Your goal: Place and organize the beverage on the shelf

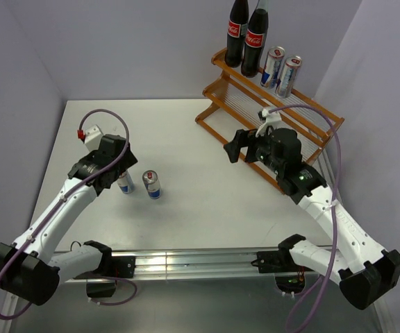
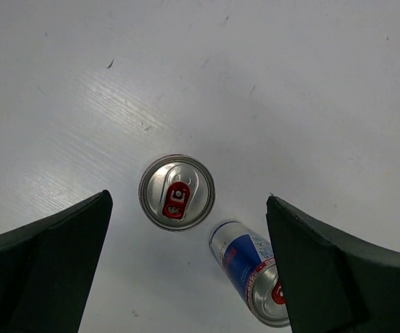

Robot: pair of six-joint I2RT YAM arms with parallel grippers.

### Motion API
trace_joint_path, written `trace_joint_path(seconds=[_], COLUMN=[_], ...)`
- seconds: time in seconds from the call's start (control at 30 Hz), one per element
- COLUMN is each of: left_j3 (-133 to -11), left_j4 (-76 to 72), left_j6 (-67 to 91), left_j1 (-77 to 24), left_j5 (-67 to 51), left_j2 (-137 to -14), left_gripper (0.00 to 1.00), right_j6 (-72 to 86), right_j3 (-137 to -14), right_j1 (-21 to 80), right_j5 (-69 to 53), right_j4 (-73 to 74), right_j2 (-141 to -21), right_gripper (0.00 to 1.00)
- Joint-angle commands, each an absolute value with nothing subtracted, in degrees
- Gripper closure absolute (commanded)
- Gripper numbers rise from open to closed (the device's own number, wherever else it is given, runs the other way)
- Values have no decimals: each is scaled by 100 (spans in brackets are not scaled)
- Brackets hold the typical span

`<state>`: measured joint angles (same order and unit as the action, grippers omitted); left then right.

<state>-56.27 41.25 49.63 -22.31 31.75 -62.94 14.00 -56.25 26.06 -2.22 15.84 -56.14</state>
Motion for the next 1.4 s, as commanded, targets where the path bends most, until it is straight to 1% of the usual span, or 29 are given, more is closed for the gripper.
trace_joint_path(seconds=[0.0,0.07,0.13,0.27,0.43,0.57,0.63,0.67,0.73,0.77,0.83,0.87,0.93,0.97,1.03,1.07,1.13,1.23,1.37], left_j3=[-5652,-5599,-5546,-5520,-5510,-5502,-5502,-5502,-5528,-5546,-5555,-5563,-5590,-5616,-5695,-5721,-5835,-5950,-6187], left_j4=[4052,4008,3982,4017,4139,4184,4227,4254,4280,4298,4289,4263,4289,4350,4412,4464,4456,4289,4368], left_j6=[5186,5212,5221,5273,5378,5431,5467,5467,5484,5484,5467,5449,5441,5440,5414,5397,5179,4521,4114], left_j1=[-2206,-2206,-2197,-2206,-2162,-2145,-2136,-2118,-2118,-2109,-2109,-2109,-2109,-2101,-2109,-2109,-2109,-2109,-2118], left_j5=[2971,2962,2945,2980,3006,3085,3111,3111,3111,3129,3112,3085,3120,3172,3208,3252,3226,2910,2708], left_j2=[-6372,-6442,-6486,-6670,-6934,-7022,-7075,-7136,-7207,-7251,-7260,-7260,-7242,-7225,-7172,-7094,-6979,-6672,-6180], left_gripper=[2,3,6,9,12,22,23,25,28,33,40,47,56,67,78,87,99,100,100], right_j6=[1870,1968,1969,2082,2224,2180,2162,2145,2118,2109,2092,2074,2039,2030,2013,1987,1916,1811,1679], right_j3=[-5091,-4931,-4816,-5018,-4843,-4773,-4781,-4773,-4737,-4703,-4685,-4676,-4658,-4641,-4606,-4579,-4570,-4641,-4667], right_j1=[2619,2619,2619,2619,2628,2628,2637,2637,2637,2637,2637,2637,2637,2637,2654,2663,2724,2786,3101], right_j5=[-1412,-1555,-2010,-2267,-2443,-2391,-2382,-2373,-2338,-2338,-2390,-2408,-2460,-2478,-2609,-2654,-2803,-3093,-3409], right_j4=[308,28,-157,131,35,35,35,61,62,44,44,35,35,35,26,-139,-211,-220,-430], right_j2=[-5169,-5063,-5123,-5440,-5467,-5440,-5449,-5441,-5406,-5388,-5379,-5379,-5396,-5379,-5379,-5379,-5440,-5589,-5739], right_gripper=[0,0,0,0,0,1,1,1,1,1,1,1,1,1,1,1,1,1,2])
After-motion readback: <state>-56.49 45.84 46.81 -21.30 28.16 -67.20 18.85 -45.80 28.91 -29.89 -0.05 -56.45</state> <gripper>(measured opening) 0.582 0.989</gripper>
